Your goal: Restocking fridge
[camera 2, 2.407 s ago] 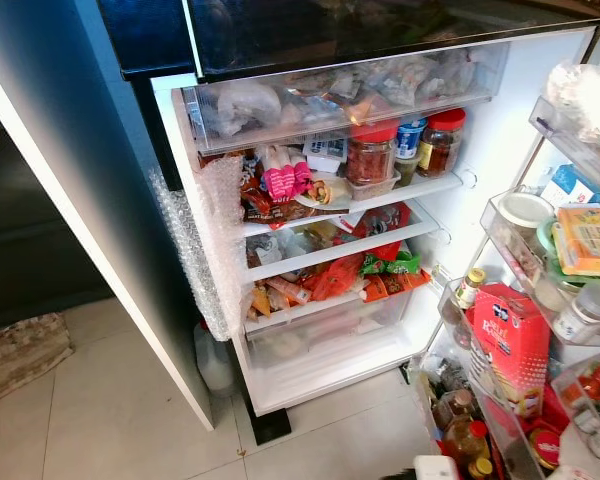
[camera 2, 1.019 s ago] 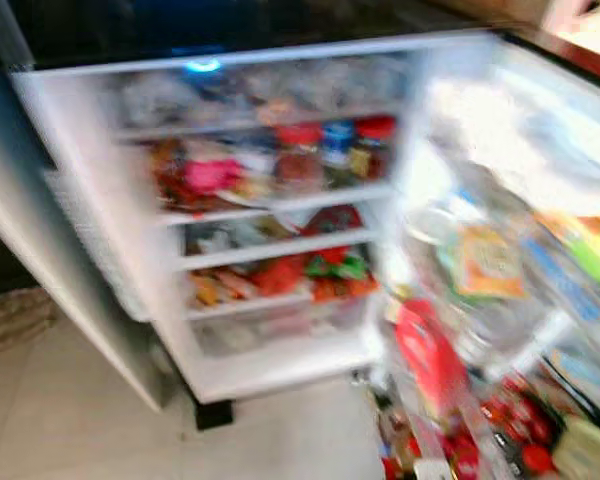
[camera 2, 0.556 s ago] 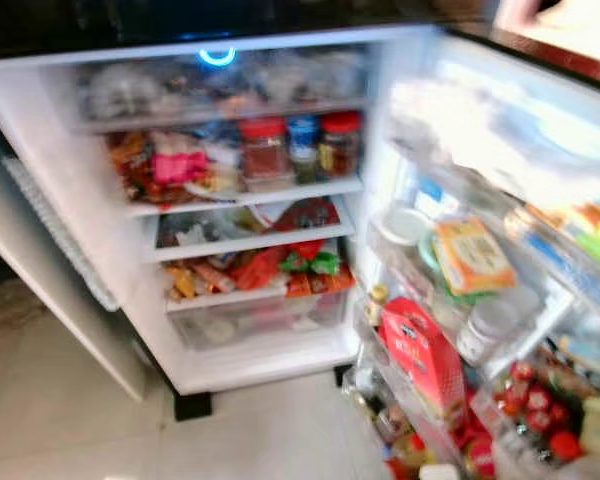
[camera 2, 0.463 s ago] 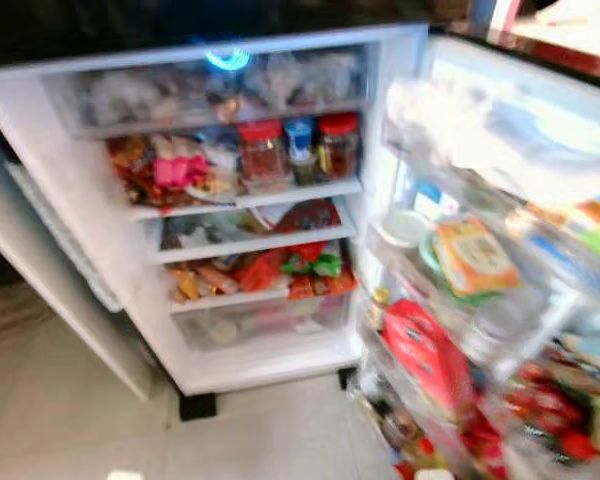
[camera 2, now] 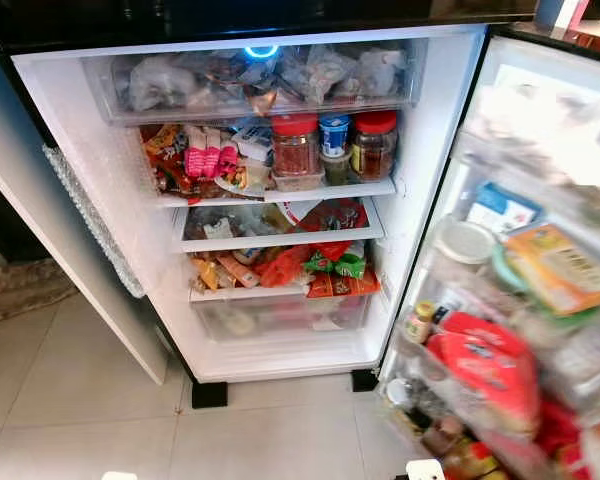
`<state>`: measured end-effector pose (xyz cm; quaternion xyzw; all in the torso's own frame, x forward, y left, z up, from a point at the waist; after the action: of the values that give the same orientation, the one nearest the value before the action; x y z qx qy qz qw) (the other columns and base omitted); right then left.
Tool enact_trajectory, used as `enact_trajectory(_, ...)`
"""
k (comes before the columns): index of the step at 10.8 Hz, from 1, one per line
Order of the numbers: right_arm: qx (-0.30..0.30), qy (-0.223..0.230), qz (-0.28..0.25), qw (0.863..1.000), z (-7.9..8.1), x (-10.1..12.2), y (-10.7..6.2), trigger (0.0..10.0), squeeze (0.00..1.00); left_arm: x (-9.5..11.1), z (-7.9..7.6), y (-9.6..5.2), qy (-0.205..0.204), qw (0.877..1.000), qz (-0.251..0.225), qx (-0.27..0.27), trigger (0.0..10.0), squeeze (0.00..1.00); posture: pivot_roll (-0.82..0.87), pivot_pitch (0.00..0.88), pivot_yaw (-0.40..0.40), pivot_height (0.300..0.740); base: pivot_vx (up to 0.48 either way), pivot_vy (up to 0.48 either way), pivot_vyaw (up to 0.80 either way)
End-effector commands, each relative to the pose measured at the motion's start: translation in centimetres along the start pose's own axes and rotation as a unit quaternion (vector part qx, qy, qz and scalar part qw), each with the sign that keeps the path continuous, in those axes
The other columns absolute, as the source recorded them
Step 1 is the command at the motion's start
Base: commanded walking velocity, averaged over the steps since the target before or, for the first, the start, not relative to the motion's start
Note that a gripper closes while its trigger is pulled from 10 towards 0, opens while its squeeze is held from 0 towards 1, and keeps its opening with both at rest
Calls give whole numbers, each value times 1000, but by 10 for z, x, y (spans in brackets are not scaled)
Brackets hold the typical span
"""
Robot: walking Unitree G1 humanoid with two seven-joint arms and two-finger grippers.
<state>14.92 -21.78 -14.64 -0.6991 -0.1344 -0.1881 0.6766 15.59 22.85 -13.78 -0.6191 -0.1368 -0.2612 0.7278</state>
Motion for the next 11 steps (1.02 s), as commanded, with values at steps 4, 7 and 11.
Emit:
enact_trajectory(4,2,-1,-1,1000,5,0,1,10000,0,-2,2,-1,-13,1000,-2,2,10000,0,9,0,8,740,0,70,0)
enact_trajectory(7,1,-3,-1,1000,5,0,1,10000,0,-1,3,-1,-16,1000,-4,2,10000,0,13,0,9,740,0,0,0)
enact_trajectory(11,-3,-11,-2,1000,3,0,0,10000,0,9,7,-2,-10,999,-44,18,10000,0,27,0,5,740,0,0,0)
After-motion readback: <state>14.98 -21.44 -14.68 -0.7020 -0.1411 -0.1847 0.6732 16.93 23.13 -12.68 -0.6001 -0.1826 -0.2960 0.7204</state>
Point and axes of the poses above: a point about 5 cm out from each wrist's last joint towards the gripper, its own y axis pointing out of the wrist towards the gripper, its own x axis along the axis of the wrist's last joint, z = x × y, the point moved 5 cm from there along y, pointing out of the wrist towards the gripper, and after that the axes turned 6 degrees about y, right-handed, at the moved point
